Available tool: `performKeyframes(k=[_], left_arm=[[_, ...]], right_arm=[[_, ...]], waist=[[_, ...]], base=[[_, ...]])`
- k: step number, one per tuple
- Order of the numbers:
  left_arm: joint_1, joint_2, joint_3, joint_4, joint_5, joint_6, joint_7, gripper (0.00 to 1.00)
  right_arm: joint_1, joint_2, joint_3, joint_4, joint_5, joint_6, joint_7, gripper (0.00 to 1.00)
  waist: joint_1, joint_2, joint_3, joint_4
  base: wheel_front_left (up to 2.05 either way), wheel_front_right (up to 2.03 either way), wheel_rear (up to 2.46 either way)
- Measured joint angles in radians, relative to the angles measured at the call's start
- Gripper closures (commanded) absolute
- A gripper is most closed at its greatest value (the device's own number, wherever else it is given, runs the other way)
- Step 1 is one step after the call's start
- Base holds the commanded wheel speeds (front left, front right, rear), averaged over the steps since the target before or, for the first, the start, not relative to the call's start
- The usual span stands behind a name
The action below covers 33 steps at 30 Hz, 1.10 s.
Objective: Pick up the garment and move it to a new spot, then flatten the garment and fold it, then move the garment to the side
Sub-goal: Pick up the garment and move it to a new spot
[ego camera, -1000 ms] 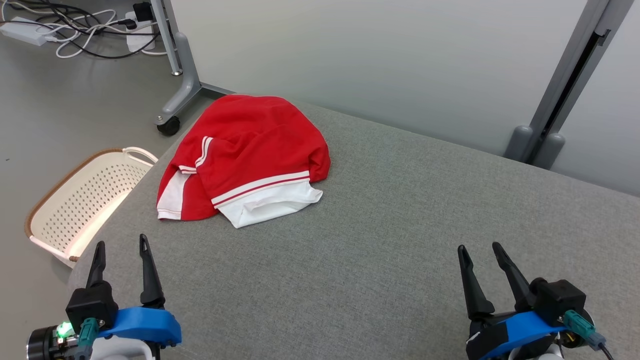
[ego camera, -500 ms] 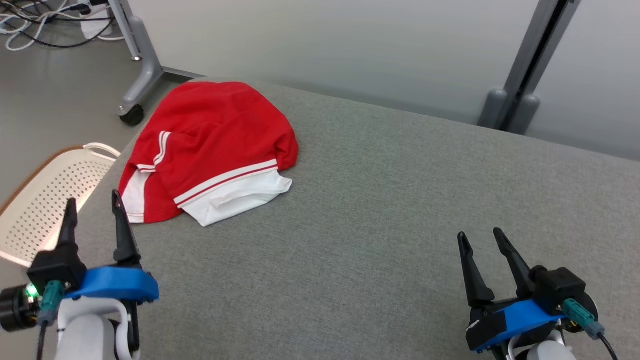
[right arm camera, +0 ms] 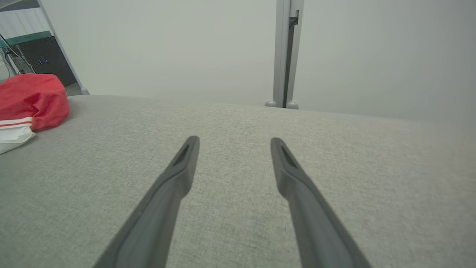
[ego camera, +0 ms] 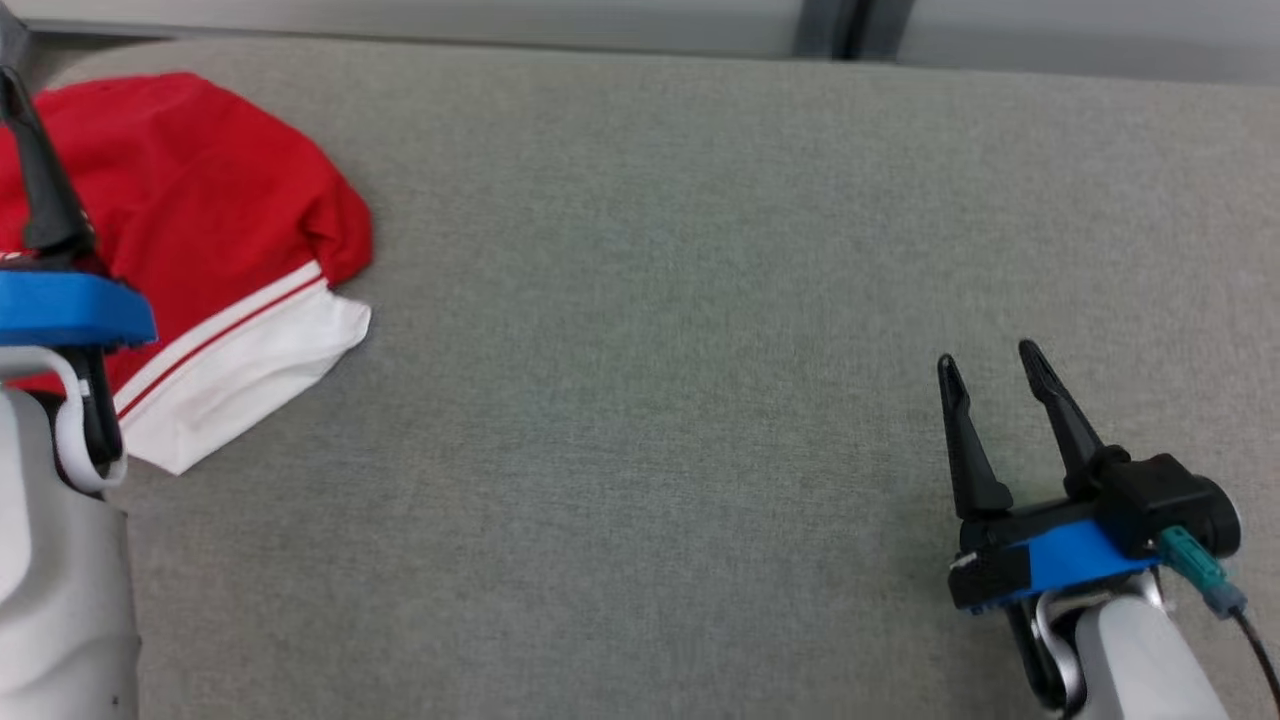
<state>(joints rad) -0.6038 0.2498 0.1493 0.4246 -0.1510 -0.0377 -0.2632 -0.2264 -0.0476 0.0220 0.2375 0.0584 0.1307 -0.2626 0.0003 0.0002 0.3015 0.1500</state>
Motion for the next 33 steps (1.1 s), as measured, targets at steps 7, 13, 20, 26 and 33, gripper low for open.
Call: performKeyframes(k=[7, 13, 20, 26, 33], left_arm=[[-0.162, 0.045, -0.006, 0.161, -0.008, -0.017, 0.005, 0.00], [-0.227, 0.071, -0.025, 0.356, -0.008, -0.029, 0.021, 0.00], [-0.248, 0.085, -0.051, 0.566, -0.005, -0.042, 0.032, 0.00], [-0.248, 0.062, -0.075, 0.682, -0.006, -0.056, 0.022, 0.00], [-0.255, 0.049, -0.100, 0.765, -0.009, -0.069, 0.013, 1.00]], right_arm=[[-0.021, 0.000, -0.031, -0.074, -0.032, 0.000, 0.000, 0.00], [-0.037, 0.000, -0.033, -0.100, -0.036, 0.000, 0.000, 0.00], [-0.038, 0.000, -0.036, -0.104, -0.039, 0.000, 0.000, 0.00], [-0.045, -0.001, -0.029, -0.097, -0.040, 0.000, 0.000, 0.00], [-0.047, 0.000, -0.013, -0.087, -0.040, 0.000, 0.000, 0.00]], waist=[[0.0000, 0.0001, 0.107, -0.070], [-0.0001, 0.0002, 0.156, -0.091], [-0.0003, 0.0001, 0.169, -0.087], [-0.0003, 0.0001, 0.168, -0.081], [-0.0003, -0.0001, 0.154, -0.080]], base=[[0.00, 0.00, 0.00], [0.00, 0.00, 0.00], [0.00, 0.00, 0.00], [0.00, 0.00, 0.00], [0.00, 0.00, 0.00]])
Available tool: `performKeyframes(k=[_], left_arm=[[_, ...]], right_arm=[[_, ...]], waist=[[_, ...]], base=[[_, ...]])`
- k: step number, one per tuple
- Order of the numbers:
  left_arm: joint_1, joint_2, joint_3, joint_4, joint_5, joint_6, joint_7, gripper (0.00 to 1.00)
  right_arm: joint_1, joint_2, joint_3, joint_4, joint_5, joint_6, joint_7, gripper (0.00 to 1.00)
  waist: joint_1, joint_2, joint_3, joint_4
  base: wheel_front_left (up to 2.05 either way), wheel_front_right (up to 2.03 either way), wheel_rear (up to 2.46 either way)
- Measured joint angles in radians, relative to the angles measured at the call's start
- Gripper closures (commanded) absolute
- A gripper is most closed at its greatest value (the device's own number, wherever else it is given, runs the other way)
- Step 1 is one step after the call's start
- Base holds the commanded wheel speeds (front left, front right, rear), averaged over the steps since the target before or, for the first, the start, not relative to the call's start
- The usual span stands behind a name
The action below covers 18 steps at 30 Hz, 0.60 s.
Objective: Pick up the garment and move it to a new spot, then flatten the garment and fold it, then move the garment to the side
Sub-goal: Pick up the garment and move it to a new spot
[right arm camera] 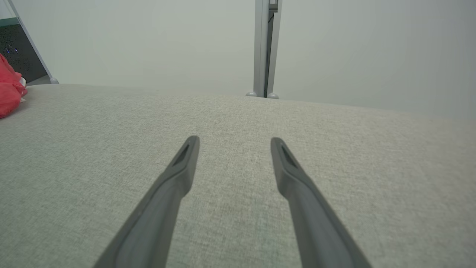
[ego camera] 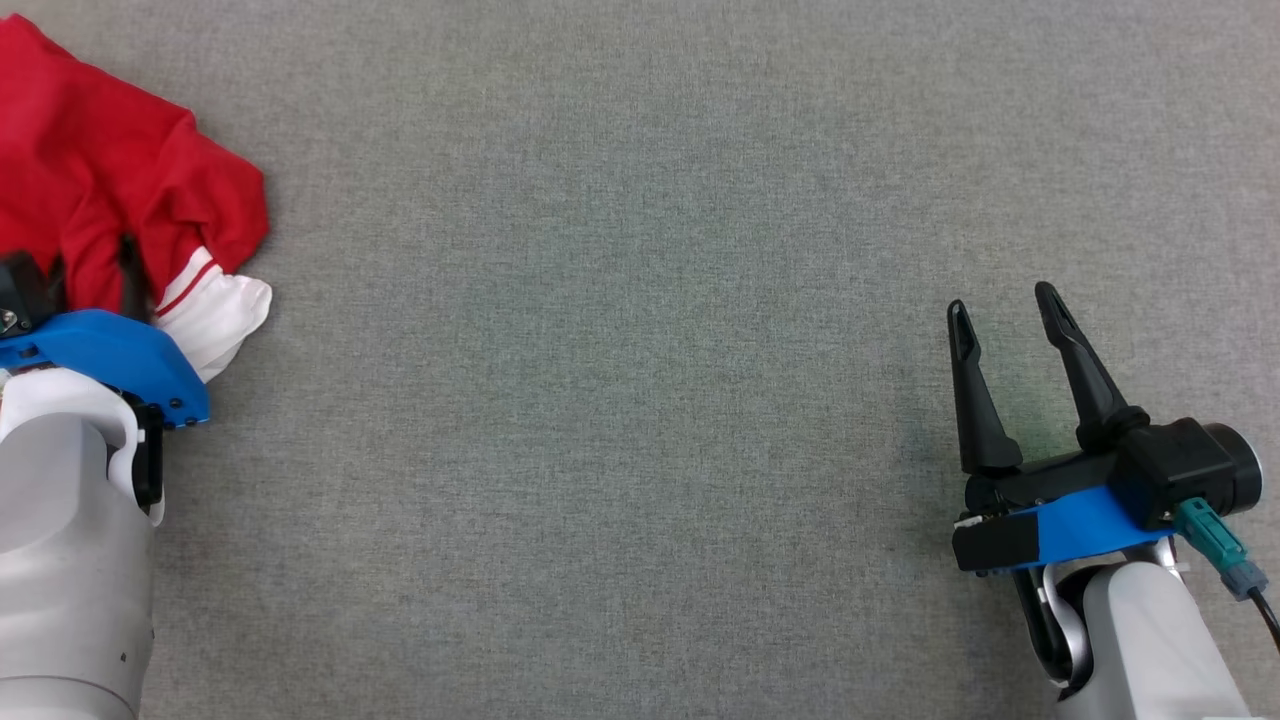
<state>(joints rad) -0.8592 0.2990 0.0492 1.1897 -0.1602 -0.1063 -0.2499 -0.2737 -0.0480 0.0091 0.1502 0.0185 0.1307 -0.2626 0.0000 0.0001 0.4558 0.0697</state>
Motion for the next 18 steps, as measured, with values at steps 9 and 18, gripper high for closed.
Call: performKeyframes(k=[9, 18], left_arm=[[-0.003, 0.008, -0.020, -0.053, 0.003, -0.004, -0.010, 1.00], [0.022, 0.023, -0.018, -0.310, 0.020, -0.003, -0.012, 1.00]], right_arm=[[0.011, 0.000, 0.006, 0.018, 0.012, 0.000, 0.000, 0.00], [0.025, 0.000, 0.024, 0.043, 0.051, 0.000, 0.000, 0.00]], waist=[[0.0000, 0.0000, -0.055, 0.009], [-0.0001, -0.0001, -0.142, 0.028]], base=[[0.00, 0.00, 0.00], [0.00, 0.00, 0.00]])
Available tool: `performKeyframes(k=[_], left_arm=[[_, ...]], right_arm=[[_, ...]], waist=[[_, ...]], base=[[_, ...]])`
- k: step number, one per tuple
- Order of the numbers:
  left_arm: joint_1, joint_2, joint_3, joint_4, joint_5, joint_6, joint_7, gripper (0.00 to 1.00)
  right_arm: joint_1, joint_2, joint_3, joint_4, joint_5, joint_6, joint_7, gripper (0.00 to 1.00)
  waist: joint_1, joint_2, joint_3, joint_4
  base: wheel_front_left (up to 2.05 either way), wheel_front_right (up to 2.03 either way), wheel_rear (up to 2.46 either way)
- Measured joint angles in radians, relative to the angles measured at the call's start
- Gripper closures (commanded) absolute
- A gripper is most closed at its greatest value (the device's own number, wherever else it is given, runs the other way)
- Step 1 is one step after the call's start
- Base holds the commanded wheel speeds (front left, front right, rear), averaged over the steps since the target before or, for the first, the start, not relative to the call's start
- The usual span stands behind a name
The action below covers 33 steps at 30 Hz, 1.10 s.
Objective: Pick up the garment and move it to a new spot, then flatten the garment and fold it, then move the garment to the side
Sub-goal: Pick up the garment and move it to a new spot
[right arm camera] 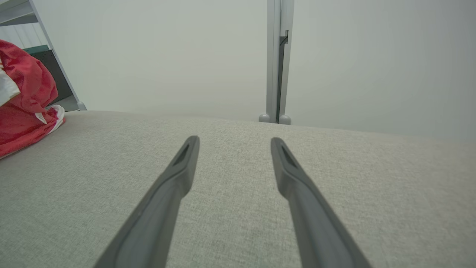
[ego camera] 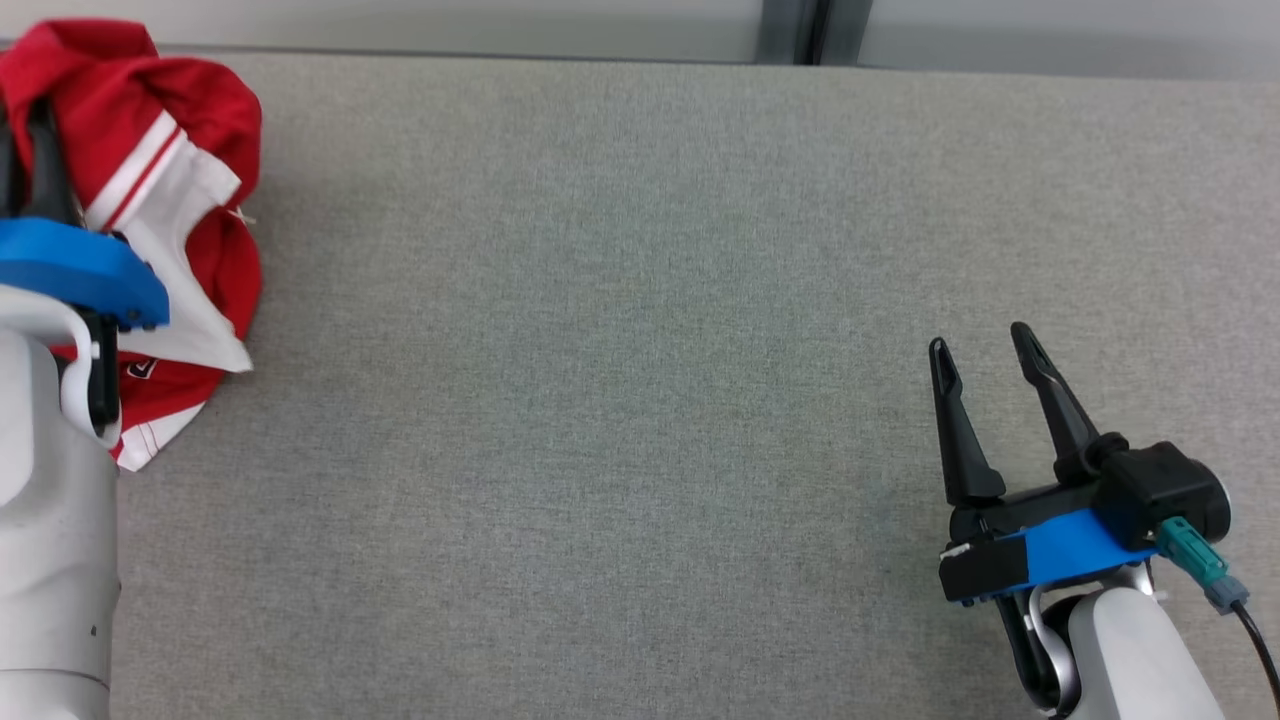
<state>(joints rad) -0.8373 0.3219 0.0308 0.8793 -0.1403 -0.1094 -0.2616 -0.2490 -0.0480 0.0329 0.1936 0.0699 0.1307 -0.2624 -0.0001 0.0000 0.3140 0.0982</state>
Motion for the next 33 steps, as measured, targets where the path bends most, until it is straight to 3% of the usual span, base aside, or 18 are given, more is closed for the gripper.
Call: performKeyframes(k=[10, 21, 33], left_arm=[[-0.023, -0.002, -0.060, -0.277, 0.021, -0.012, 0.000, 1.00], [-0.151, -0.033, -0.204, -0.533, 0.012, -0.015, 0.041, 1.00], [-0.249, -0.100, -0.360, -0.537, -0.047, -0.016, 0.096, 1.00]], right_arm=[[0.033, 0.000, 0.022, 0.018, 0.064, 0.000, 0.000, 0.00], [0.047, 0.000, 0.042, 0.016, 0.111, 0.000, 0.000, 0.00], [0.041, -0.001, 0.053, -0.001, 0.155, 0.000, 0.000, 0.00]], waist=[[-0.0001, -0.0001, -0.087, -0.037], [0.0000, -0.0001, -0.111, -0.197], [0.0001, -0.0001, -0.085, -0.384]], base=[[0.00, 0.00, 0.00], [0.00, 0.00, 0.00], [0.00, 0.00, 0.00]])
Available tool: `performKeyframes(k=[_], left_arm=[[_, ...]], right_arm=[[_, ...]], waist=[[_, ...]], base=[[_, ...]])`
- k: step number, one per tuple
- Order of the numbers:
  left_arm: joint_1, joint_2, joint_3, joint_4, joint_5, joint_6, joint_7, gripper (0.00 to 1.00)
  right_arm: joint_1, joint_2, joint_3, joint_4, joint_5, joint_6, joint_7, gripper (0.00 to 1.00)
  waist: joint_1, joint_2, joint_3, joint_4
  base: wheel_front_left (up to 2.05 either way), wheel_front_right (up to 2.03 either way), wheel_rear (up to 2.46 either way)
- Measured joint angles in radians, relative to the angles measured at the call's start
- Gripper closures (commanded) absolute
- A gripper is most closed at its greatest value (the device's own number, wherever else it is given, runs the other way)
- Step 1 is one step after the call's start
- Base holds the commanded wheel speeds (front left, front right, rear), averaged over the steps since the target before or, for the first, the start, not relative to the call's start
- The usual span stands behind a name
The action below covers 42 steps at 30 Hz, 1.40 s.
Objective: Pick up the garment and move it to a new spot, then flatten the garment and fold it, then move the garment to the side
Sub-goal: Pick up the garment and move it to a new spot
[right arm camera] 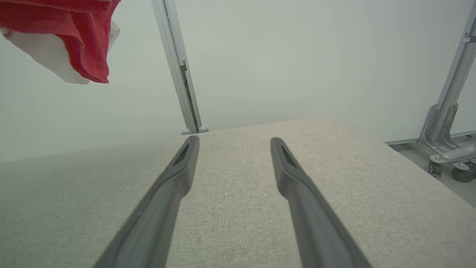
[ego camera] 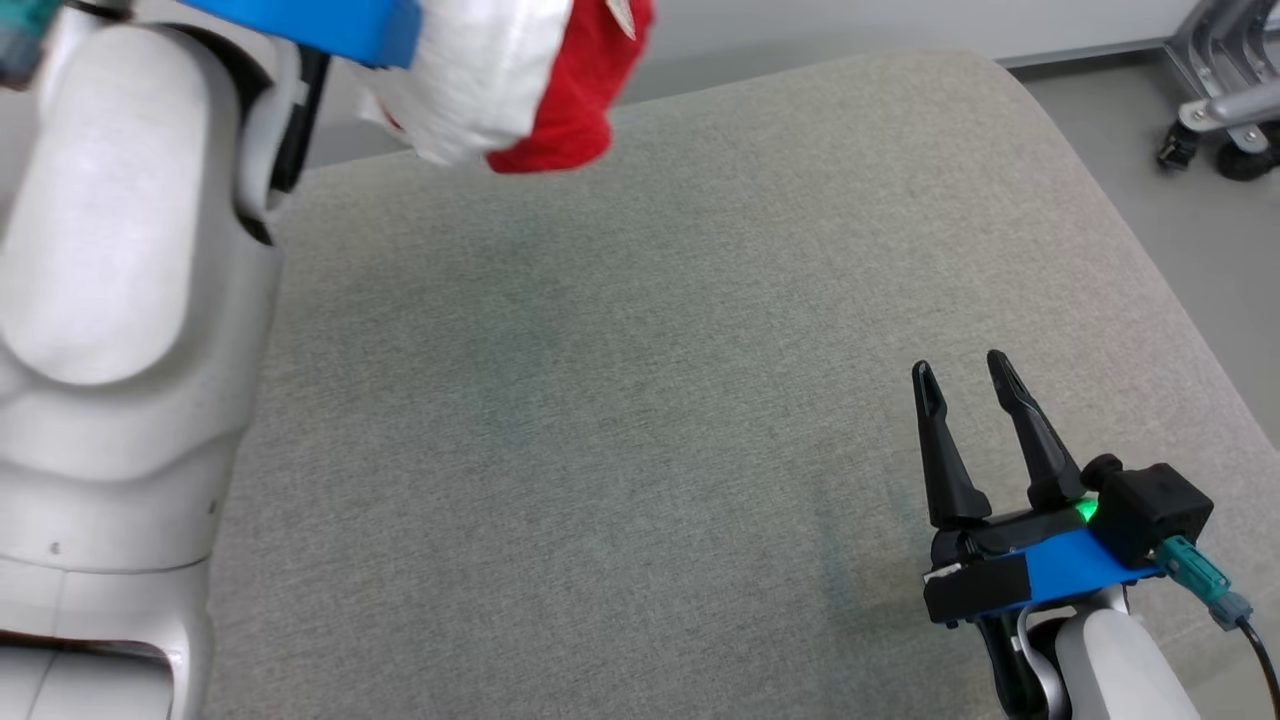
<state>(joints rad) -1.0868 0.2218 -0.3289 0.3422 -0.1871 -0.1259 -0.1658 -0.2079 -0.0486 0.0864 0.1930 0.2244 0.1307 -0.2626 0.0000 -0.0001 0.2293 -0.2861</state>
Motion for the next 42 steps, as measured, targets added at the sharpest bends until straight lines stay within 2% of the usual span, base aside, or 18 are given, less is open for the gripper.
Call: performKeyframes(k=[4, 16, 20, 28, 29, 30, 37, 42], left_arm=[[0.017, -0.015, -0.041, 0.065, -0.021, 0.000, -0.017, 1.00], [0.273, -0.043, -0.151, 0.315, -0.065, -0.004, -0.083, 1.00], [0.350, -0.070, -0.174, 0.354, -0.089, -0.004, -0.093, 1.00], [0.471, -0.125, -0.280, 0.384, -0.105, -0.004, -0.096, 1.00], [0.477, -0.127, -0.284, 0.382, -0.105, -0.004, -0.096, 0.55], [0.481, -0.131, -0.287, 0.376, -0.106, -0.004, -0.096, 0.00], [0.498, -0.148, -0.283, 0.263, -0.090, -0.004, -0.096, 0.00], [0.527, -0.132, -0.224, 0.151, -0.085, 0.007, -0.096, 0.00]], right_arm=[[-0.009, 0.000, 0.003, -0.004, 0.007, 0.000, 0.000, 0.00], [-0.011, 0.000, -0.006, -0.001, 0.001, 0.000, 0.000, 0.00], [-0.012, 0.000, -0.011, 0.000, -0.003, 0.000, 0.000, 0.00], [-0.006, 0.000, -0.021, 0.011, -0.014, 0.000, 0.000, 0.00], [-0.006, 0.000, -0.022, 0.012, -0.014, 0.000, 0.000, 0.00], [-0.006, 0.000, -0.022, 0.012, -0.014, 0.000, 0.000, 0.00], [0.014, 0.000, -0.029, 0.023, -0.021, 0.000, 0.000, 0.00], [0.030, 0.000, -0.035, 0.024, -0.024, 0.000, 0.000, 0.00]], waist=[[0.0001, 0.0000, 0.013, -0.013], [0.0001, 0.0001, 0.020, 0.000], [0.0000, 0.0001, 0.015, 0.015], [0.0000, 0.0001, 0.001, 0.054], [0.0000, 0.0001, -0.003, 0.059], [0.0000, 0.0001, -0.008, 0.064], [-0.0001, 0.0001, -0.055, 0.118], [-0.0001, 0.0001, -0.084, 0.159]], base=[[0.00, 0.00, 0.00], [0.00, 0.00, 0.00], [0.00, 0.00, 0.00], [0.00, 0.00, 0.00], [0.00, 0.00, 0.00], [0.00, 0.00, 0.00], [0.00, 0.00, 0.00], [0.00, 0.00, 0.00]])
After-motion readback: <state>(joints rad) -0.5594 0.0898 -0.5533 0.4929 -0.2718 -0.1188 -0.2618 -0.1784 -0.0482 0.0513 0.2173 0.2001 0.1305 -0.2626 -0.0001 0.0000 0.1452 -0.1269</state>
